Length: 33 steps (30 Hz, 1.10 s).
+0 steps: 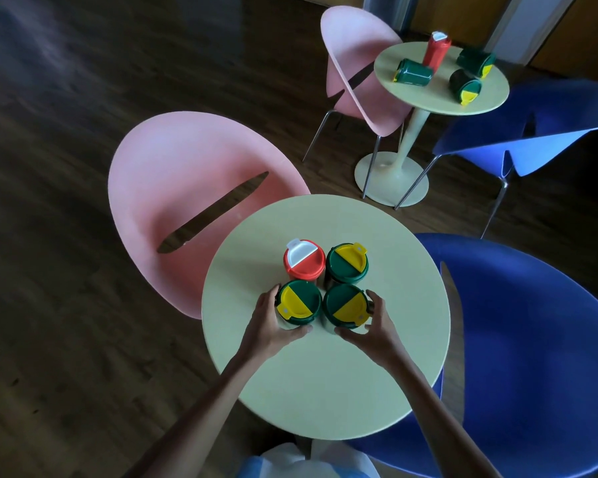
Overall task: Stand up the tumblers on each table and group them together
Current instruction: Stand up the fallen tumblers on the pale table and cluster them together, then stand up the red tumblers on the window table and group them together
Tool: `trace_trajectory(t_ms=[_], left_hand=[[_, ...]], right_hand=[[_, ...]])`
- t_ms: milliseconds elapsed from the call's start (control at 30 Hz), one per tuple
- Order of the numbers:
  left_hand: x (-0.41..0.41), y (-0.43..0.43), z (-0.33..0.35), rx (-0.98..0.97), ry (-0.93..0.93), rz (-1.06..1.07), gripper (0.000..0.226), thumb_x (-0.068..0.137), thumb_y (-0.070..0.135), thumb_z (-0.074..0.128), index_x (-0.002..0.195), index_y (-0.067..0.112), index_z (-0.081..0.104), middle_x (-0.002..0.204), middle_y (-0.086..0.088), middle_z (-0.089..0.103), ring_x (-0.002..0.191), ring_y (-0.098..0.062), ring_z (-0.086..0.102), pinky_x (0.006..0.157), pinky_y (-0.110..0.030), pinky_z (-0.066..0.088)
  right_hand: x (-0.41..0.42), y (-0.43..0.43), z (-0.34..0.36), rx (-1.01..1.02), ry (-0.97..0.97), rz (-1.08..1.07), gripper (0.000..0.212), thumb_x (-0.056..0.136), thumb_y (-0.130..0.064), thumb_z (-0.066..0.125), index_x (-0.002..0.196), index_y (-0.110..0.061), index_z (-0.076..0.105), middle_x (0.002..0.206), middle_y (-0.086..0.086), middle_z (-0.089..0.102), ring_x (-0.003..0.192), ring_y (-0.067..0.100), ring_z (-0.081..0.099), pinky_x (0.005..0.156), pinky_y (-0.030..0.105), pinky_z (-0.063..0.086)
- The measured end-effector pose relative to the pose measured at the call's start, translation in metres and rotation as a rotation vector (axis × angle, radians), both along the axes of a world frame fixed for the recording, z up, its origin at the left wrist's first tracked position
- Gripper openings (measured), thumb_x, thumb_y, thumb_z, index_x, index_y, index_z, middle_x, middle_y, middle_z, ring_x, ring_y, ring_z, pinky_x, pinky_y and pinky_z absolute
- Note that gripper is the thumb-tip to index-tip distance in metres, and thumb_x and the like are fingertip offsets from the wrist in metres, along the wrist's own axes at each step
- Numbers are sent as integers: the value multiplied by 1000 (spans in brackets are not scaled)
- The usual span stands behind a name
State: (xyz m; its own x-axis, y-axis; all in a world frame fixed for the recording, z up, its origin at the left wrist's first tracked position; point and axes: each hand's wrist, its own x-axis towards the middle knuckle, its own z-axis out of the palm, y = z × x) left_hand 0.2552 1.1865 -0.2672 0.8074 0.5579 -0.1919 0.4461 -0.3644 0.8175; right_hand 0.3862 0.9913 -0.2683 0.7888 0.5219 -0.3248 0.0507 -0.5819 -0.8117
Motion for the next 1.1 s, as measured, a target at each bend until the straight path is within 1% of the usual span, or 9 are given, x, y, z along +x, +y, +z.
trace_trajectory(t_ms=[100, 200, 300, 400, 467, 533, 700, 933, 1100], left_hand=[[-3, -4, 10, 43, -25, 30, 101, 58, 66, 65, 139, 14, 36, 126, 3, 46, 115, -8, 46, 92, -25, 44], [-10, -4, 17, 251, -118, 33, 71, 71, 57, 61, 125, 12, 52, 114, -2, 56, 108, -14, 52, 88, -29, 48], [-16, -2, 25, 512, -137, -24, 41, 78, 46, 57, 104, 14, 60, 96, -1, 61, 92, -21, 59, 74, -39, 52], [-21, -9, 35, 726, -72, -151, 34, 78, 44, 53, 96, 16, 62, 87, 0, 60, 82, -23, 61, 64, -35, 47], [-22, -18, 42, 803, -15, -249, 35, 76, 45, 50, 91, 16, 62, 83, -1, 60, 77, -25, 60, 61, -35, 45], [-24, -30, 47, 838, 21, -331, 36, 75, 46, 48, 89, 16, 62, 80, -1, 59, 74, -26, 60, 60, -36, 45], [-19, -69, 57, 869, 26, -517, 37, 75, 47, 46, 86, 14, 61, 77, -2, 57, 73, -26, 59, 61, -36, 44], [-2, -148, 73, 877, -13, -755, 48, 73, 51, 40, 91, 15, 65, 80, -3, 61, 75, -28, 62, 66, -38, 48], [-5, -233, 88, 875, -71, -907, 38, 76, 46, 58, 96, 14, 63, 89, -5, 64, 82, -30, 62, 73, -40, 46]], right_hand=[[-1, -3, 4, 11, -15, -25, 88, 73, -35, 79, 142, -16, 27, 133, 4, 47, 119, 14, 47, 95, 34, 45], [-3, -10, 14, 18, -116, -77, 56, 85, -34, 66, 132, -14, 44, 129, 4, 53, 113, 15, 53, 88, 33, 48], [-9, -23, 34, -75, -300, -106, 29, 92, -31, 55, 118, -18, 57, 119, 0, 61, 106, 17, 61, 82, 36, 52], [-20, -40, 54, -316, -532, 0, 31, 90, -31, 55, 118, -18, 58, 117, 3, 63, 108, 22, 59, 84, 36, 48], [-30, -51, 65, -506, -583, 74, 37, 89, -35, 54, 123, -19, 55, 121, 4, 61, 112, 25, 56, 89, 37, 44], [-44, -63, 73, -615, -594, 90, 42, 89, -40, 53, 126, -20, 53, 123, 3, 60, 113, 24, 55, 92, 38, 42], [-76, -102, 86, -691, -573, 33, 45, 86, -45, 53, 125, -22, 53, 120, 0, 60, 114, 23, 54, 92, 38, 41], [-120, -188, 106, -746, -452, -221, 47, 85, -50, 53, 125, -25, 49, 122, -1, 57, 118, 22, 51, 94, 36, 39], [-171, -270, 122, -783, -387, -368, 47, 86, -51, 50, 127, -26, 47, 128, -2, 53, 124, 20, 46, 99, 36, 37]])
